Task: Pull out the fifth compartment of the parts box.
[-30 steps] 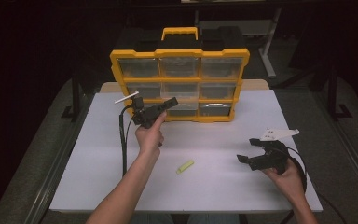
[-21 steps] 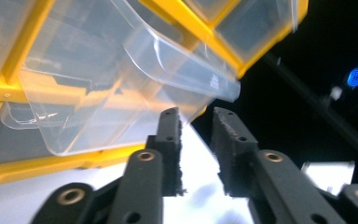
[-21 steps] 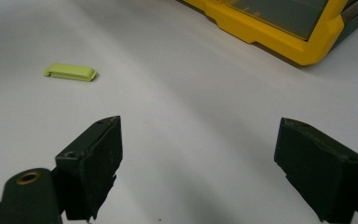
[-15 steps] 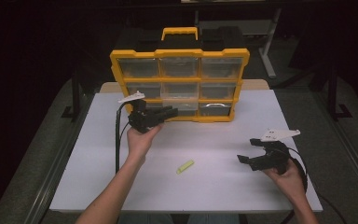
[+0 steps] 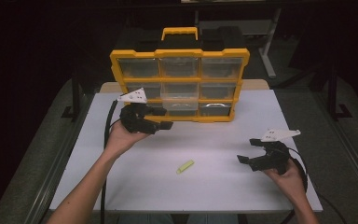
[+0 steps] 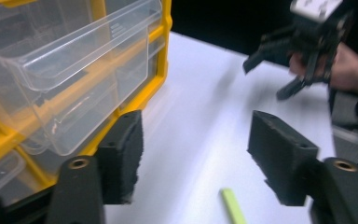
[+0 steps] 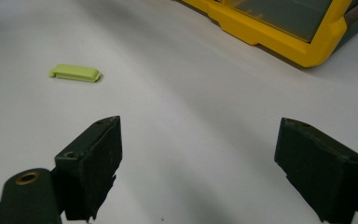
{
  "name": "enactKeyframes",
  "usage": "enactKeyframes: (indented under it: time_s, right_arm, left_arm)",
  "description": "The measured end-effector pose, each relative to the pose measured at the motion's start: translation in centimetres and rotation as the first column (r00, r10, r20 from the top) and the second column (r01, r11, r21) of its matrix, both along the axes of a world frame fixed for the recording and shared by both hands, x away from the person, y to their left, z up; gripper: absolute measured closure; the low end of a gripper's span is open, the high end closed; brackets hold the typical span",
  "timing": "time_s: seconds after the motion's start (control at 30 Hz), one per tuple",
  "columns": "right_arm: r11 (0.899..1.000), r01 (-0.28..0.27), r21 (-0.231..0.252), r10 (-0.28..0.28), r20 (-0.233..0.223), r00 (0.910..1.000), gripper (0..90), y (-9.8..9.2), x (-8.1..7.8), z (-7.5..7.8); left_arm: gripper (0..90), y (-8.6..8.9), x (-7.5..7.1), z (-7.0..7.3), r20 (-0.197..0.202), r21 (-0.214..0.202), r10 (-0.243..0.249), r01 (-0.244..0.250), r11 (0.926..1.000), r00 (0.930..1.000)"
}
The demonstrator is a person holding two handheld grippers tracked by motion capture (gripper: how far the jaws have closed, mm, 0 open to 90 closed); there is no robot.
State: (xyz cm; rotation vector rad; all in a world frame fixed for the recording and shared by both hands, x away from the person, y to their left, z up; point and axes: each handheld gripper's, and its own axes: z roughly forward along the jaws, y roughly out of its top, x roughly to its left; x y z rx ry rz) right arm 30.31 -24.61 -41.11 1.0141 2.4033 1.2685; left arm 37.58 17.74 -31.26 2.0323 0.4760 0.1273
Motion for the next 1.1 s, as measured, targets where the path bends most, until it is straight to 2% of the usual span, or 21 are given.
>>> enactKeyframes:
  time_s: [0.03, 0.07, 0.13, 0.4, 0.5, 0.63, 0.7, 0.73, 0.87, 0.97, 1.03, 1.1]
  right_arm:
    - [1.0, 0.0, 0.007, 0.0, 0.0, 1.0, 14.1, 0.0, 0.0, 0.1]
    - [1.0, 0.0, 0.007, 0.0, 0.0, 1.0, 14.1, 0.0, 0.0, 0.1]
    - [1.0, -0.001, 0.009, 0.001, -0.001, 1.0, 14.1, -0.1, -0.1, 0.1]
    - [1.0, -0.01, 0.005, 0.01, 0.009, 0.9999, 14.2, 0.0, -0.1, 0.1]
    - [1.0, -0.012, 0.007, 0.012, 0.011, 0.9999, 14.2, 0.0, -0.1, 0.2]
    - [1.0, -0.012, 0.012, 0.012, 0.01, 0.9999, 14.3, 0.0, -0.1, 0.2]
    - [1.0, -0.015, 0.013, 0.015, 0.009, 0.9999, 14.3, 0.0, -0.1, 0.2]
    - [1.0, -0.018, 0.01, 0.018, 0.011, 0.9998, 14.3, 0.0, -0.1, 0.2]
    - [1.0, -0.022, 0.007, 0.022, 0.013, 0.9997, 14.3, 0.0, -0.1, 0.2]
    - [1.0, -0.022, 0.008, 0.022, 0.014, 0.9997, 14.3, 0.1, -0.1, 0.2]
    - [1.0, -0.023, 0.009, 0.023, 0.013, 0.9996, 14.3, 0.1, -0.1, 0.2]
    - [1.0, -0.023, 0.009, 0.023, 0.014, 0.9996, 14.3, 0.0, -0.1, 0.2]
  left_arm:
    - [31.0, -0.1, -0.1, 0.3, 0.02, 0.028, -0.017, 0.017, 0.9995, 0.9996]
    - [29.3, -0.1, -0.1, 0.3, 0.02, 0.028, -0.017, 0.017, 0.9995, 0.9996]
    - [26.1, -0.3, -0.2, 0.7, 0.049, 0.056, -0.026, 0.024, 0.9982, 0.9985]
    - [27.0, -1.2, 0.1, 3.0, 0.118, 0.151, -0.081, 0.063, 0.9866, 0.9897]
    - [28.8, -1.4, 0.4, 4.3, 0.136, 0.163, -0.095, 0.072, 0.984, 0.9862]
    - [30.0, -1.7, 0.9, 5.8, 0.166, 0.194, -0.122, 0.089, 0.9769, 0.9785]
    - [31.3, -2.0, 1.3, 6.3, 0.171, 0.211, -0.135, 0.098, 0.9726, 0.9759]
    - [31.3, -2.1, 1.4, 6.5, 0.167, 0.209, -0.134, 0.097, 0.973, 0.9768]
    - [33.5, -2.6, 2.5, 7.0, 0.167, 0.252, -0.158, 0.112, 0.9612, 0.9734]
    - [35.4, -2.9, 3.0, 7.2, 0.158, 0.258, -0.161, 0.116, 0.959, 0.9743]
    - [35.9, -3.2, 3.6, 7.3, 0.158, 0.277, -0.167, 0.118, 0.9536, 0.9733]
    - [37.5, -3.5, 4.1, 7.5, 0.155, 0.282, -0.169, 0.12, 0.952, 0.9734]
